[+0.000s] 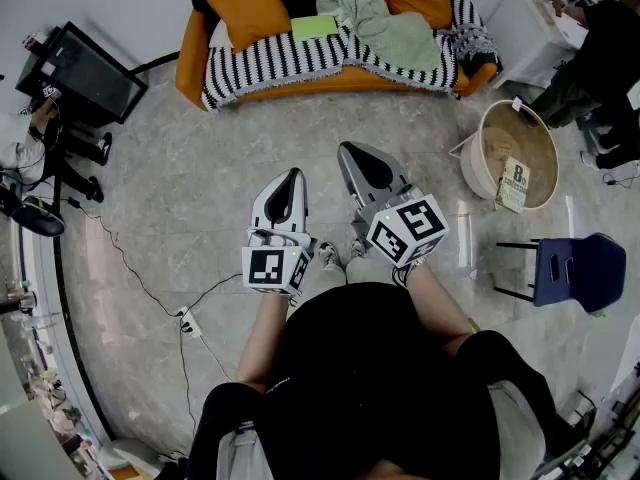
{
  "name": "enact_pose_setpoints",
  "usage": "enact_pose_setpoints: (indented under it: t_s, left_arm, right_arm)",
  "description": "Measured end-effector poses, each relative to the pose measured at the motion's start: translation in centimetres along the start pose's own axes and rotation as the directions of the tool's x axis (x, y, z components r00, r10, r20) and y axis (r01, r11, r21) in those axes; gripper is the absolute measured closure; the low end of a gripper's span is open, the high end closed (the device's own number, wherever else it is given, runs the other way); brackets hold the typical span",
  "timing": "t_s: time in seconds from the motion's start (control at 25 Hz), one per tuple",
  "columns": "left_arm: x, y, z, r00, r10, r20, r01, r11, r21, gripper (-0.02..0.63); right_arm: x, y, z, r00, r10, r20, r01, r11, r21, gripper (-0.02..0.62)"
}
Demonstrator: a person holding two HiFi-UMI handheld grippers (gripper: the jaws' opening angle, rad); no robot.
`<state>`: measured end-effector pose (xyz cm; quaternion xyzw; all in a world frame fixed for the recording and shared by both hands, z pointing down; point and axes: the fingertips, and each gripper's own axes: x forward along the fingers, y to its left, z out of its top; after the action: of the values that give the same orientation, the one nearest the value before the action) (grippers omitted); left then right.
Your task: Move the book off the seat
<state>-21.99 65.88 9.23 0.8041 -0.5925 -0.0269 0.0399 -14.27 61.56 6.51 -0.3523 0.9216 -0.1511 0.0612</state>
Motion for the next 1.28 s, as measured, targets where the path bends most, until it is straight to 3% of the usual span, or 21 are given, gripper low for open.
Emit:
enact_pose_setpoints:
  t_s: [0.32, 0.8, 1.08, 1.28]
  left_arm:
    - [-0.8, -1.0, -0.7, 0.997, 0.071, -0.027, -0.071, 0.997, 0.011, 0.597]
    - [4.1, -7.7, -0.4, 0.999, -0.052, 0.005, 0.052, 0.998, 0.032, 0.597]
    - [5.5, -10.3, -1.5, 0.999, -0.046, 0.004, 0.046, 0.998, 0.05, 0.597]
    - [6.0, -9.1, -2.0, 1.0, -0.014, -0.003, 0.014, 0.999, 0.033, 0.597]
  right_arm:
    - [-1.7, -1.1, 2.4, 0.998, 0.015, 0.059, -0.014, 1.0, -0.024, 0.581]
    - [-5.5, -5.7, 3.6, 0.995, -0.042, 0.089, 0.045, 0.998, -0.031, 0.58]
    - [-6.6, -8.8, 3.6, 0.996, -0.035, 0.088, 0.034, 0.999, 0.012, 0.58]
    - [-5.1, -8.5, 3.3, 0.998, 0.008, 0.063, -0.008, 1.0, 0.0, 0.58]
